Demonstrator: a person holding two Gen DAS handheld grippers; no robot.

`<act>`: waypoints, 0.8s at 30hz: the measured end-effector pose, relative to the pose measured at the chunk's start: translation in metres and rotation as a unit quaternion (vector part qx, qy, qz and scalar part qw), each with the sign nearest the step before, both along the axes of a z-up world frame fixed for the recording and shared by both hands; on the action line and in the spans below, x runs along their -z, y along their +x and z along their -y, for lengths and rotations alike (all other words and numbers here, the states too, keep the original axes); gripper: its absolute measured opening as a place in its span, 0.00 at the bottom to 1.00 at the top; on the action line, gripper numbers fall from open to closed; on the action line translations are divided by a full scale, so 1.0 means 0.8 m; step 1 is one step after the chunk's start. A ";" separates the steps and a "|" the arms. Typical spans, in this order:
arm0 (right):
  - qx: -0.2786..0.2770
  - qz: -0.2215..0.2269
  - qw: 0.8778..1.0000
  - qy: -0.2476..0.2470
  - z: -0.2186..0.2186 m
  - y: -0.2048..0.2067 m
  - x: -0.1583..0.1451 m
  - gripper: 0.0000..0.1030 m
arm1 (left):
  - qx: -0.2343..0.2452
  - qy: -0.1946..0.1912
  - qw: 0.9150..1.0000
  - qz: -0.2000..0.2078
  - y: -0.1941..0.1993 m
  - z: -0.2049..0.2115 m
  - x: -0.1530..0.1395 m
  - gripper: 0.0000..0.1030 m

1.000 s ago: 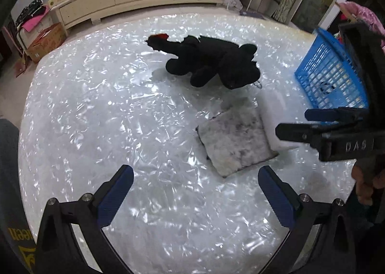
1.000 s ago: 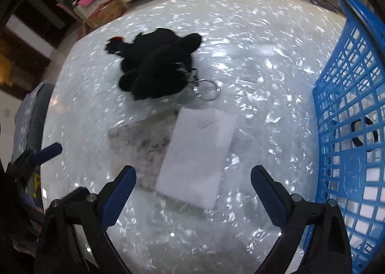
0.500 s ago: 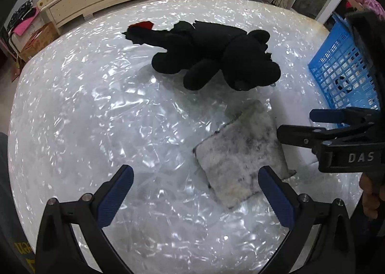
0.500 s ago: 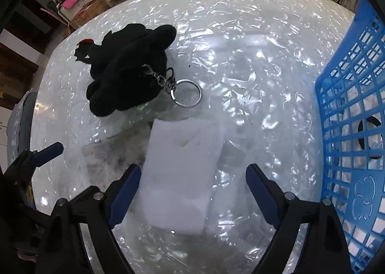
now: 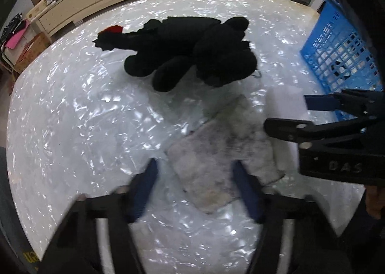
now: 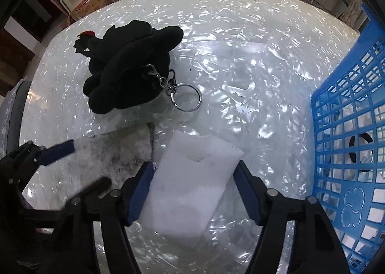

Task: Organize soft objects
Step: 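Grasp the white foam sheet with the right tool while the left tool grasps the grey felt pad, then carry the white foam sheet into the basket and open the right tool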

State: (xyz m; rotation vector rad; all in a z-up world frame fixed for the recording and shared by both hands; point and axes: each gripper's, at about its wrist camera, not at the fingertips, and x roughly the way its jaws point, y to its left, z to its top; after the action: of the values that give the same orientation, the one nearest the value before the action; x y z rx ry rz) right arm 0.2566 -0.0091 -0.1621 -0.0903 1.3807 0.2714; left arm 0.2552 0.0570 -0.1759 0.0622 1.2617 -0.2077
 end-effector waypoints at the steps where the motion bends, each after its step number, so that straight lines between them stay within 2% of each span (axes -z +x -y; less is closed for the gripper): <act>1: 0.000 0.001 1.000 0.003 0.001 -0.002 0.000 0.60 | 0.003 -0.005 1.000 -0.001 -0.001 0.002 -0.003 0.36; 5: -0.007 -0.001 1.000 0.021 0.006 -0.009 -0.001 0.54 | 0.001 -0.019 1.000 -0.005 0.000 0.006 -0.005 0.25; 10: -0.023 0.004 0.999 0.026 0.005 -0.027 -0.004 0.47 | -0.010 -0.042 0.999 -0.003 -0.009 -0.004 -0.009 0.05; 18: -0.033 0.011 0.999 0.040 0.018 -0.052 -0.020 0.46 | -0.031 -0.054 0.998 0.010 -0.036 -0.031 -0.021 0.04; 24: -0.051 0.034 0.997 0.042 0.021 -0.072 -0.058 0.46 | -0.039 -0.064 0.996 0.041 -0.073 -0.040 -0.063 0.04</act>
State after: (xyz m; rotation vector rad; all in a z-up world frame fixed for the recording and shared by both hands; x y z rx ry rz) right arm 0.1992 -0.0260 -0.1155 -0.1000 1.2977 0.4081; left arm 0.1966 0.0892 -0.1253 -0.0874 1.1635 -0.2149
